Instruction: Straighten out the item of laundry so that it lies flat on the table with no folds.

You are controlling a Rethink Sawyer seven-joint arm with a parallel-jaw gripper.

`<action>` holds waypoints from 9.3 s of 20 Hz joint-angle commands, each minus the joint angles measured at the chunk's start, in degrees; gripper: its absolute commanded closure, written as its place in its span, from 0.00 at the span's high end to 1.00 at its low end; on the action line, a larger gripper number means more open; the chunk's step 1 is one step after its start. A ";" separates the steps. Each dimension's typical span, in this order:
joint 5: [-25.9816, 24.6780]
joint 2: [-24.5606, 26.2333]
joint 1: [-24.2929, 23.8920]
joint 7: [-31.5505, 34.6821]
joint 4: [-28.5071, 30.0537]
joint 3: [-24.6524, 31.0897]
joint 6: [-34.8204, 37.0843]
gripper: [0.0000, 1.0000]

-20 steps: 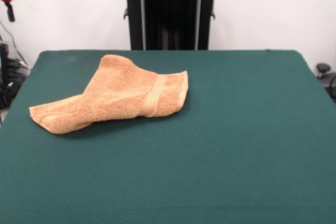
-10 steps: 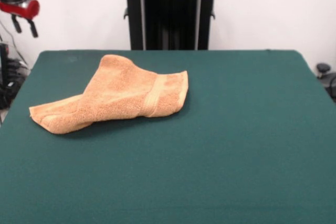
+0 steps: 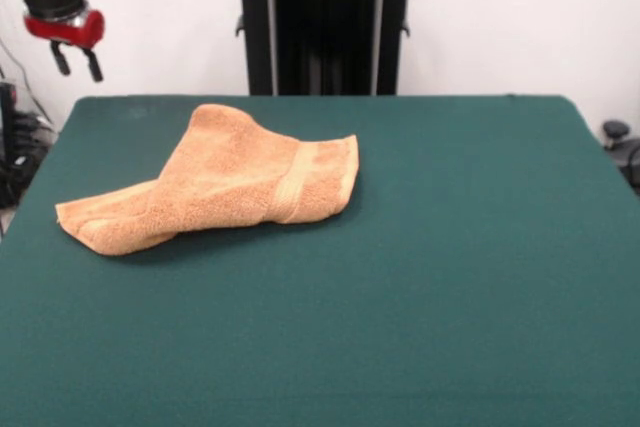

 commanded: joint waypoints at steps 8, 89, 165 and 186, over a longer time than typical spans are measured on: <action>4.03 0.06 15.25 17.03 8.15 -3.44 -9.98 1.00; 32.07 -3.04 40.49 12.89 2.00 -12.61 -3.90 0.00; 27.73 -23.32 46.07 9.04 -11.51 -18.85 44.34 0.00; 27.37 -23.96 45.11 7.77 -7.29 -18.43 36.80 0.00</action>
